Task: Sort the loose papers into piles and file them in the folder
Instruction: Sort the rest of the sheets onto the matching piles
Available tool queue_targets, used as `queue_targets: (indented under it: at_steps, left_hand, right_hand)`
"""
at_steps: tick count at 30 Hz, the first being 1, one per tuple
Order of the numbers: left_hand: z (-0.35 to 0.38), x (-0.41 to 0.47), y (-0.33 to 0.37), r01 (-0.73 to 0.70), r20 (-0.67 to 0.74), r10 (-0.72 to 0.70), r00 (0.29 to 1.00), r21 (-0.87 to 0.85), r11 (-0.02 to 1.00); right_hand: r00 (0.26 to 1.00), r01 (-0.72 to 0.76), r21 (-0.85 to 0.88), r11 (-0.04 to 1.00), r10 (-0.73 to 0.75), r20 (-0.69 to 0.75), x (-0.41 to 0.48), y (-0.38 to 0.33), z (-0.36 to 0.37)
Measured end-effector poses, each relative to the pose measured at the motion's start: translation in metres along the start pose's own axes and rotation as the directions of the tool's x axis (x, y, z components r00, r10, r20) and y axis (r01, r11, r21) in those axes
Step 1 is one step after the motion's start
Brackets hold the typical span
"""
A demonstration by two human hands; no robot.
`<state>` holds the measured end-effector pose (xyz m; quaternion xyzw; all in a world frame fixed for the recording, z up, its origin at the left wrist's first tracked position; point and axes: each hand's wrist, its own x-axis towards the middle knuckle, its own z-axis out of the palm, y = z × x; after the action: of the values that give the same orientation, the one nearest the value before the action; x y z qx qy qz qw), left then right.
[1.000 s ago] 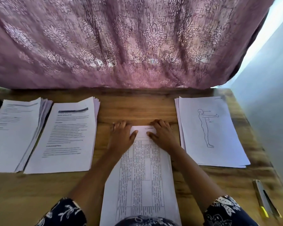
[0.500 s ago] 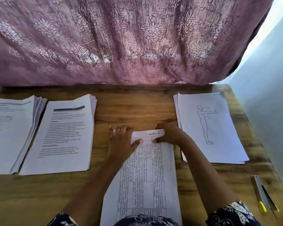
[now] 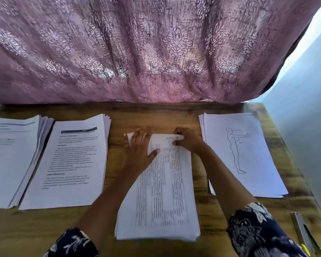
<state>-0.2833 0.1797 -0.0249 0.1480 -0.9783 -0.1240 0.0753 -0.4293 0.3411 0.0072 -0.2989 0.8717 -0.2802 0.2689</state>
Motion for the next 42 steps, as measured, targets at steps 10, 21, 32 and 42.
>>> queue_targets:
  at_steps: [10, 21, 32, 42]
  left_hand:
    - [0.026, 0.043, -0.015, -0.051, 0.105, 0.048, 0.993, 0.021, 0.999]
    - [0.028, 0.061, -0.008, 0.024, -0.116, -0.035, 0.993, -0.092, 0.996]
    - [0.030, 0.062, -0.012, -0.124, -0.251, -0.019, 0.968, -0.542, 0.831]
    - [0.040, 0.067, -0.012, -0.048, -0.060, 0.033, 0.998, -0.281, 0.958]
  right_hand:
    - [0.876, 0.023, -0.235, 0.972, -0.133, -0.464, 0.063, 0.006, -0.007]
    - [0.939, -0.054, -0.221, 0.974, -0.025, -0.342, 0.032, 0.003, 0.019]
    - [0.901, 0.319, -0.408, 0.855, -0.408, -0.151, 0.008, 0.014, 0.034]
    - [0.963, 0.046, -0.273, 0.961, -0.115, -0.245, 0.031, 0.034, 0.010]
